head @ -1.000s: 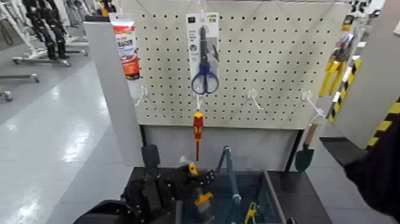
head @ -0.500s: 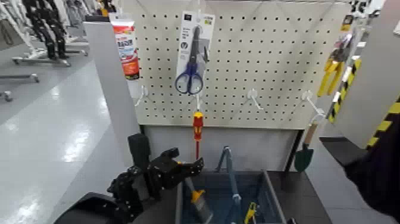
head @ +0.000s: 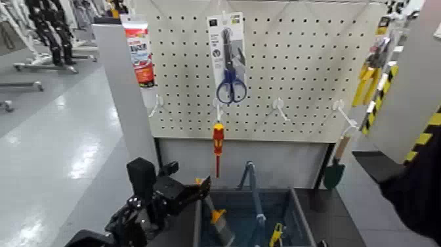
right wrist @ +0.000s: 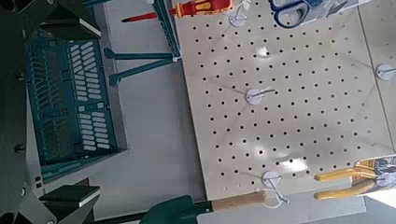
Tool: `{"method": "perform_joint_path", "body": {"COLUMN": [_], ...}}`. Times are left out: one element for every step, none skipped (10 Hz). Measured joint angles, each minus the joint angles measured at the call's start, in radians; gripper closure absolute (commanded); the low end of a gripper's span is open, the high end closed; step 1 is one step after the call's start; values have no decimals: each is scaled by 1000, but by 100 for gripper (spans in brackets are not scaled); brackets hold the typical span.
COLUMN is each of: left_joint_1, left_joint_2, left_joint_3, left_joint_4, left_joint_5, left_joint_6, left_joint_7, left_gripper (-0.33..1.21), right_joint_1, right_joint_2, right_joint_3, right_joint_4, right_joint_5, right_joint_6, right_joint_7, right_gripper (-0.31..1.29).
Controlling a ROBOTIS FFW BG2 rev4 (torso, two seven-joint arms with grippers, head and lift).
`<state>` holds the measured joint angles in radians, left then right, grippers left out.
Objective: Put the yellow paint brush into the crate.
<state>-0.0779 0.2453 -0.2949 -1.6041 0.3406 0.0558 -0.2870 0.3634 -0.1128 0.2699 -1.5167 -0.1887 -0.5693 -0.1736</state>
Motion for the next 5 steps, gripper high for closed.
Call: {"method": "perform_joint_path", "body": {"left_joint_1": [29, 57, 92, 129, 160], "left_joint_2": [-10, -20, -27, -30, -34], "left_joint_3": [18, 39, 57, 66, 75], "left_joint_4": [-7, -9, -4, 3, 5], "left_joint_5": [-46, -80, -105, -114, -120], "left_joint_6": [-20, -45, -95, -147, -179], "left_joint_7": [6, 16, 59, 126, 160], "left_gripper": [11, 11, 11, 11, 11], "right_joint_1": [1, 2, 3, 4, 5], "right_joint_2": [1, 1, 2, 3, 4], "right_joint_3": [-1, -3, -5, -7, -9], "right_joint_4": [0, -1, -2, -2, -2], "right_joint_5": [1, 4, 8, 13, 19], "right_joint_6": [-1, -4, -8, -13, -18], "right_joint_7": [0, 0, 0, 0, -1], "right_gripper": [13, 13, 13, 13, 13]}}
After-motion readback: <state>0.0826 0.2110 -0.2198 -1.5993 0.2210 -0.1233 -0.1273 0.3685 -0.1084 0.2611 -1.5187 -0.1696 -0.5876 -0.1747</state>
